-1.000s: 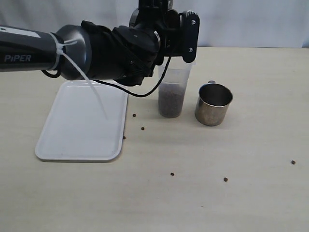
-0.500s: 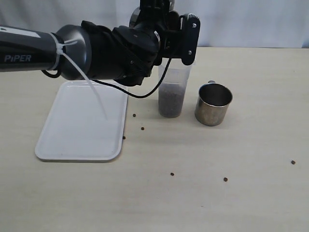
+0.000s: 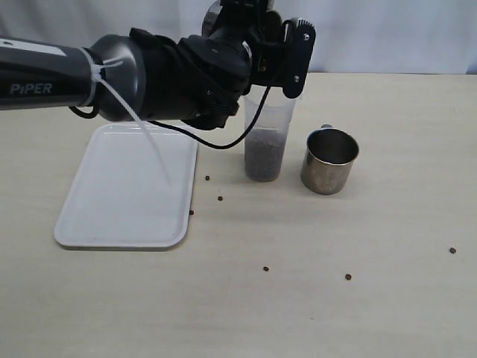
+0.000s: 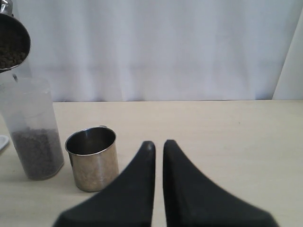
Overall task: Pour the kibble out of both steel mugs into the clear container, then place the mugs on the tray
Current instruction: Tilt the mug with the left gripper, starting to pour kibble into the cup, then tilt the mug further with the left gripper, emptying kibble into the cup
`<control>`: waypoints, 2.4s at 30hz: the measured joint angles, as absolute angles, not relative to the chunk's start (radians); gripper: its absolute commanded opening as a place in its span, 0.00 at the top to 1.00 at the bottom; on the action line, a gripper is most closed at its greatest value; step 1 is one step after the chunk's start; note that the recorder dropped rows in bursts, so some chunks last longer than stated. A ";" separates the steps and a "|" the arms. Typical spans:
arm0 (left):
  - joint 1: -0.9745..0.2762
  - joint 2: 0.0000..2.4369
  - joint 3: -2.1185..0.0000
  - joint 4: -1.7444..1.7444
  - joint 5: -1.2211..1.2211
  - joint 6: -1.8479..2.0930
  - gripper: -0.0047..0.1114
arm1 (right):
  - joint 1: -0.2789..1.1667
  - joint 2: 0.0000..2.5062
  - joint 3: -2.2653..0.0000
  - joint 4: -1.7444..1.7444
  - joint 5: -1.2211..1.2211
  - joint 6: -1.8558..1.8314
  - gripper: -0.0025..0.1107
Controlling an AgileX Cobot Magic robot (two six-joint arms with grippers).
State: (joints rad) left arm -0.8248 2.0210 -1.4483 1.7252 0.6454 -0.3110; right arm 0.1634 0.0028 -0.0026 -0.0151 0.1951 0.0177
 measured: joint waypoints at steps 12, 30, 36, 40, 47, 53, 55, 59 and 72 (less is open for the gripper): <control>-0.829 2.022 -1.448 1.725 0.647 -0.248 0.96 | 0.163 0.003 -0.003 -0.015 0.195 0.018 0.94; -0.835 2.031 -1.469 1.725 0.633 -0.156 0.96 | 0.163 0.003 -0.003 -0.015 0.195 0.018 0.94; -0.836 2.059 -1.494 1.727 0.633 -0.135 0.96 | 0.163 0.003 -0.003 -0.015 0.195 0.018 0.94; -0.836 2.065 -1.494 1.727 0.649 -0.108 0.96 | 0.163 0.003 -0.003 -0.015 0.195 0.018 0.94; -0.836 2.065 -1.494 1.727 0.670 -0.074 0.96 | 0.163 0.003 -0.003 -0.015 0.195 0.018 0.94; -0.842 2.065 -1.496 1.727 0.668 -0.028 0.96 | 0.163 0.003 -0.003 -0.015 0.195 0.018 0.94; -0.844 2.065 -1.496 1.727 0.668 -0.021 0.96 | 0.163 0.003 -0.003 -0.015 0.195 0.018 0.94; -0.848 2.066 -1.502 1.727 0.668 -0.014 0.96 | 0.163 0.003 -0.003 -0.015 0.195 0.018 0.94; -0.859 2.066 -1.504 1.727 0.693 0.044 0.96 | 0.163 0.003 -0.003 -0.015 0.195 0.018 0.94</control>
State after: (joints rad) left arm -0.8589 2.0661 -1.5039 1.7268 0.6930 0.0442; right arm 0.1634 0.0028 -0.0026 -0.0151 0.1951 0.0177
